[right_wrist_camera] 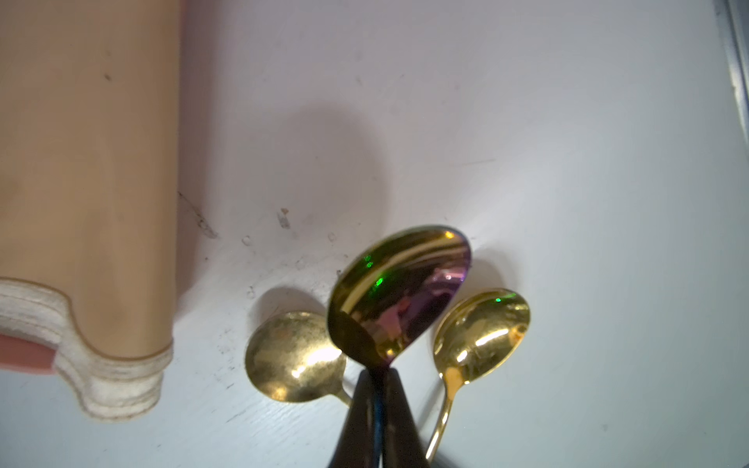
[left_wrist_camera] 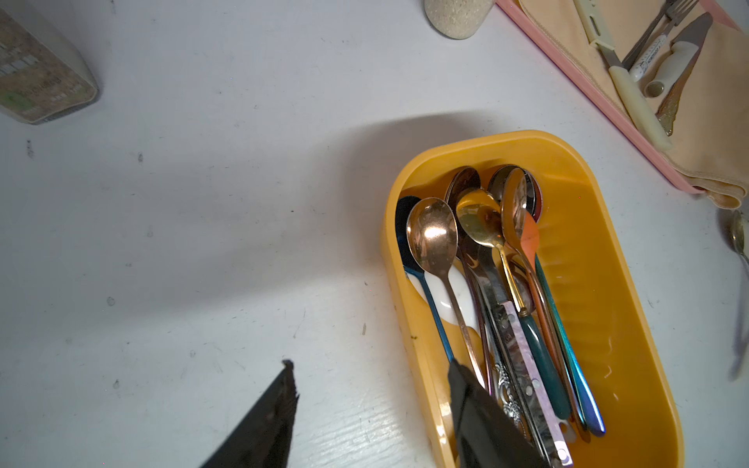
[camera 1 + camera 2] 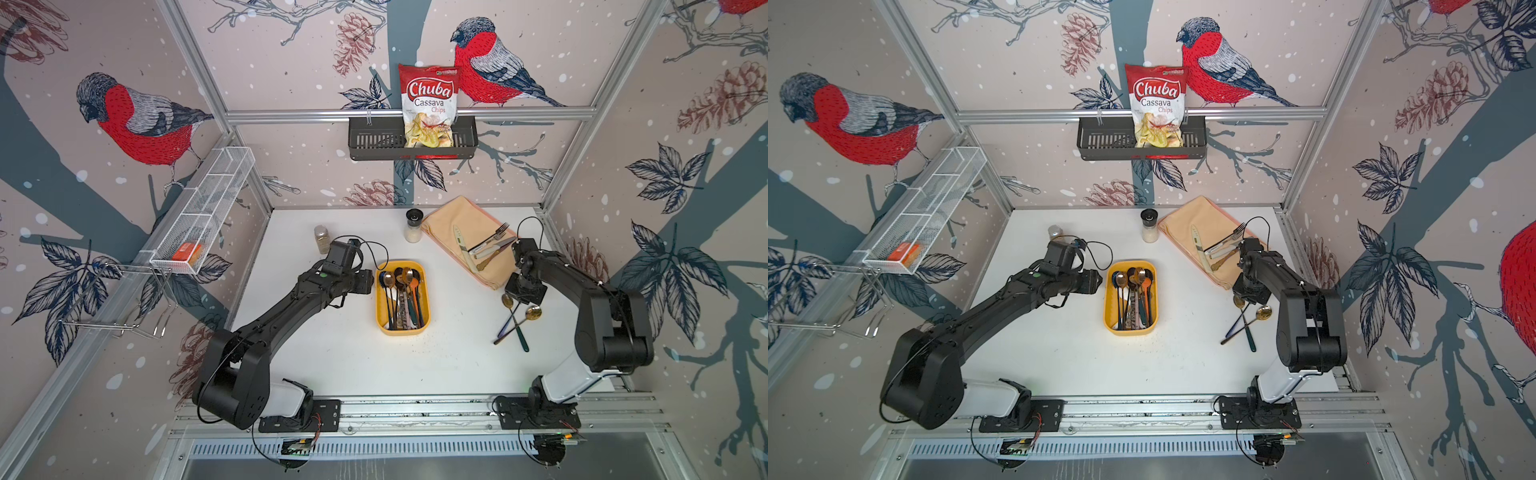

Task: Put the spoon into the storage box
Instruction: Pick up the spoon from the center of the board, then place the spoon in the storage box.

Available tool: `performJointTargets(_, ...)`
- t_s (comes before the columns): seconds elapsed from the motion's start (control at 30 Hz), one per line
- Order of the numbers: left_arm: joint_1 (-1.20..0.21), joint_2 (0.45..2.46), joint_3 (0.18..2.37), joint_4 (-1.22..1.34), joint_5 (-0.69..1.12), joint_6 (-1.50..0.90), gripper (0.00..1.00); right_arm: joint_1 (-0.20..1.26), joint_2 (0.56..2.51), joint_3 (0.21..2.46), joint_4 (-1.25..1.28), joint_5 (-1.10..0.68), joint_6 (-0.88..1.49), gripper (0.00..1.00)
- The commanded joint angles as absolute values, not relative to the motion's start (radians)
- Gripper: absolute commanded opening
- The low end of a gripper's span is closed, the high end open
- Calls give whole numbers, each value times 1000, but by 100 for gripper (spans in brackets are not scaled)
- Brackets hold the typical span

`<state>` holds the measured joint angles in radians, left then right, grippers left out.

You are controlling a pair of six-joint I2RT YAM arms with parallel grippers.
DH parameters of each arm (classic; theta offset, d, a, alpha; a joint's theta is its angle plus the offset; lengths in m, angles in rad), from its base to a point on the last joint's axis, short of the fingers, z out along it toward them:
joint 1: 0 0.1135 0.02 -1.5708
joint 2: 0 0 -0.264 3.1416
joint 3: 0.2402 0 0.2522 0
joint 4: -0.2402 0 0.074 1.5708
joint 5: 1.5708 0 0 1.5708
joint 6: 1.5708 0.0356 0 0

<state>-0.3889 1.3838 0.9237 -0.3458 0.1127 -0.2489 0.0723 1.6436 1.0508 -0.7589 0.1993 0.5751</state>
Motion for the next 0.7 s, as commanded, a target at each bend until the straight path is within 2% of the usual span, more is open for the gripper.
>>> performJointTargets(0.0,-387,1373,921,-341,121,-255,62,75,1660,1081,-755,252,567,0)
performJointTargets(0.37,-384,1371,912,-343,109,-262,62,88,1726,1203,-740,303,558,0)
performJointTargets(0.67,-322,1374,902,-328,163,-283,63,212,1738,1405,-854,288,502,0)
